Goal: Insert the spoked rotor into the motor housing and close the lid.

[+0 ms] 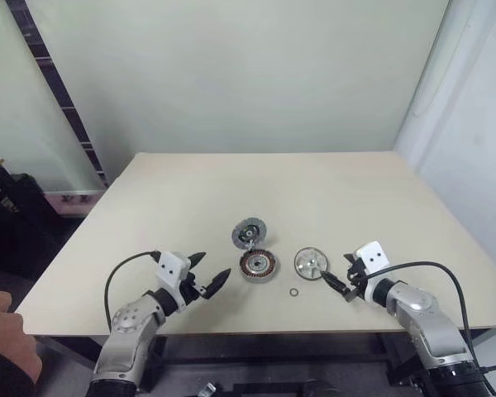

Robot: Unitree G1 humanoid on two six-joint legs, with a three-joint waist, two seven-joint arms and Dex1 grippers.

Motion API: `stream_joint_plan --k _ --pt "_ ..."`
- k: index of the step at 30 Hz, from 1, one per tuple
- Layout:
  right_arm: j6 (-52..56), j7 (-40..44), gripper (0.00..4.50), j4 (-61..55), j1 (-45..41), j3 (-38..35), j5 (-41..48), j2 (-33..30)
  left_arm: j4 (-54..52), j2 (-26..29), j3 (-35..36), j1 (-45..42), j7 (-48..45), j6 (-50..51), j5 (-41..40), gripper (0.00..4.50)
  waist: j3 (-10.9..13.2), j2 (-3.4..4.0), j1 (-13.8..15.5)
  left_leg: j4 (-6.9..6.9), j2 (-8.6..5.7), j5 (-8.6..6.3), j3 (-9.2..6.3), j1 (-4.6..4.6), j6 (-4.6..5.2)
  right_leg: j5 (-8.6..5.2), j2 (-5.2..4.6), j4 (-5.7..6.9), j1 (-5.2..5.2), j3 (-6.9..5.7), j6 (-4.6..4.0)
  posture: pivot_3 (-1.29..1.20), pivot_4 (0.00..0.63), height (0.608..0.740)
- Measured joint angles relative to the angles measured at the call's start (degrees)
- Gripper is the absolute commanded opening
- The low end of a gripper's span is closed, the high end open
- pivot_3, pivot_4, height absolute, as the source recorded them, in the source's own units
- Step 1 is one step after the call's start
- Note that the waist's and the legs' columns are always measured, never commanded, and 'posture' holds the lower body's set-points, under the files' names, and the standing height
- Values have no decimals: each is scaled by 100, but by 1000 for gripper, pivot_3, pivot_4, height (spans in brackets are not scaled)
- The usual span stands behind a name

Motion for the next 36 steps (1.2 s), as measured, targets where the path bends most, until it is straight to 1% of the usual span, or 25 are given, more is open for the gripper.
stream_joint_plan --k 9,18,23,28,36 --pt "5 -7 4500 0 -10 4 3 39 -147 -31 -1 5 4 34 0 4449 0 0 0 1 0 0 1 0 0 0 0 0 0 1 0 0 0 740" --pt "-29 -201 4500 -27 -26 -42 40 390 -464 20 -14 100 -46 382 -101 4449 0 0 -3 -1 1 0 1 0 0 0 0 0 -2 0 0 0 0 740" --pt "112 -303 4500 -363 10 -10 127 573 -572 88 -94 233 -231 585 -143 4449 2 2 -3 -2 2 0 1 -1 -1 0 0 0 -4 0 0 0 0 740" --pt "473 -260 4500 -739 193 548 -48 476 -573 274 -280 292 -456 715 -123 4449 2 2 -2 -3 3 -1 -2 -2 -1 -1 0 0 -6 -2 -1 0 0 740" --pt "741 -255 4500 -685 193 1308 -399 420 -562 440 -550 296 -698 880 -45 4449 3 2 -1 0 5 -1 0 -2 -1 -1 -2 0 -8 -4 -1 0 0 740"
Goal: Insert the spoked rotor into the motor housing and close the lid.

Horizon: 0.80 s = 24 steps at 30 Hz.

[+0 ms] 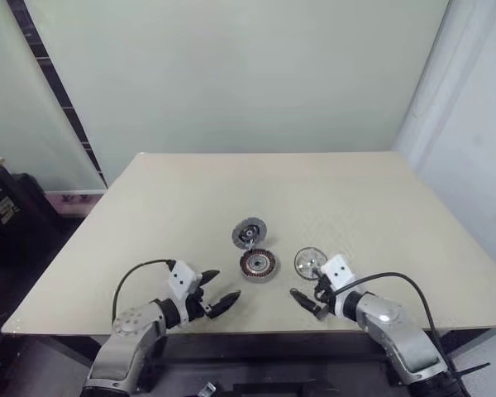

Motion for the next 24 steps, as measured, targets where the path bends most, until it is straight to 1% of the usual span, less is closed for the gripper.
stream_joint_plan --k 4,8,24 --pt "37 -33 4500 248 -57 163 -144 29 7 62 -54 -18 -58 60 48 4449 0 0 -1 -2 0 0 0 -1 0 0 0 0 -2 0 0 0 0 740" --pt "29 -43 4500 440 -131 278 -227 185 20 82 -173 -21 -110 62 103 4449 0 0 -1 -3 1 0 -2 -3 0 0 0 0 -4 -3 0 0 0 740" --pt "-127 -159 4500 1286 -443 256 -319 614 99 76 -231 54 -143 -30 153 4449 1 0 -4 -3 2 0 -4 -3 0 0 0 1 -4 -6 0 0 0 740"
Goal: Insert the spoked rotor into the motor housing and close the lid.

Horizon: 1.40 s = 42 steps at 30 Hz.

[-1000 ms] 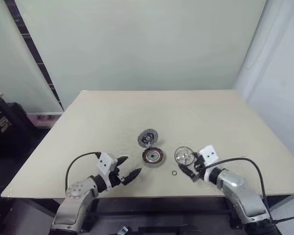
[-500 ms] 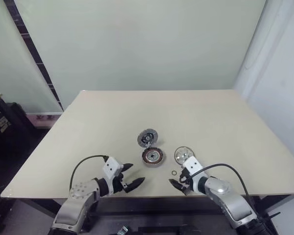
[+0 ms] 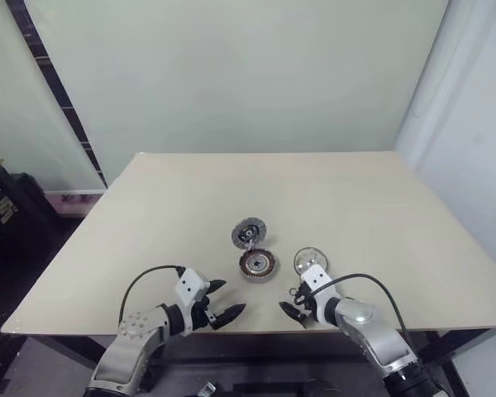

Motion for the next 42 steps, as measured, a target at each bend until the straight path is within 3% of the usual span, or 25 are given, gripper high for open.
stream_joint_plan --k 1,4,13,25,34,42 --pt "-6 -7 4500 31 0 -3 0 7 23 0 0 0 -3 -10 16 4449 0 0 2 0 0 0 -1 -1 0 0 0 0 0 0 0 0 0 740" --pt "-57 -40 3946 118 -17 -27 -1 41 93 -6 -3 -4 -15 -29 47 4500 0 0 -1 0 0 0 0 -1 0 0 0 -1 0 0 0 0 0 740" --pt "-81 -80 793 156 -10 -109 -10 11 221 -22 -6 -14 -48 -149 67 4500 0 0 -11 -1 0 0 -1 1 0 0 0 0 1 -1 0 0 0 740" --pt "69 -19 799 47 -95 -176 46 56 454 -46 14 -146 -72 -342 138 4500 0 1 -12 1 0 0 -1 0 0 0 0 0 1 -1 0 0 0 740" --pt "275 217 799 206 -1249 -164 115 349 710 -61 110 -406 -25 -605 142 4500 1 2 -15 -4 1 0 -5 -1 1 2 2 2 -2 -5 1 0 0 740" --pt "124 220 799 1519 -2293 -61 -12 820 728 -60 143 -428 38 -702 141 4500 1 3 -14 -4 -1 0 -9 -9 0 4 2 1 -4 -5 4 0 0 740"
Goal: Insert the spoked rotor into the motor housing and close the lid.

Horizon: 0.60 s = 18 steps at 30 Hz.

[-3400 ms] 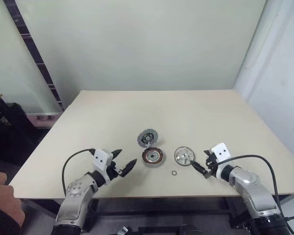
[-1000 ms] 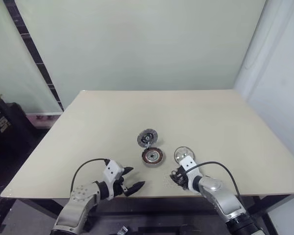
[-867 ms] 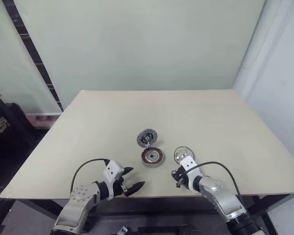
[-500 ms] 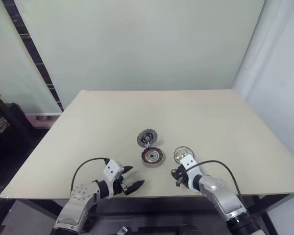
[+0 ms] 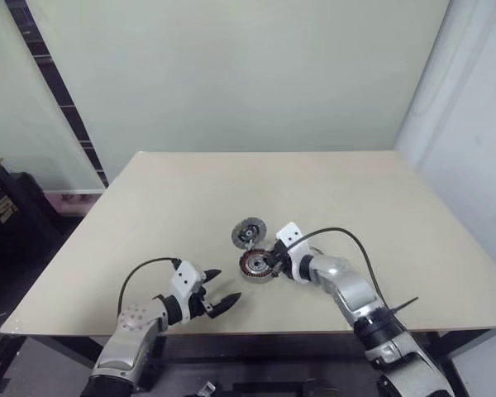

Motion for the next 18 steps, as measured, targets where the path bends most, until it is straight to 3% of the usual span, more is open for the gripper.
stream_joint_plan --k 18 --pt "-760 -50 799 1763 -605 -29 -184 538 -332 11 190 379 273 -2 0 4500 2 5 -47 -2 0 0 -4 1 0 4 0 7 -3 -1 5 0 0 740"
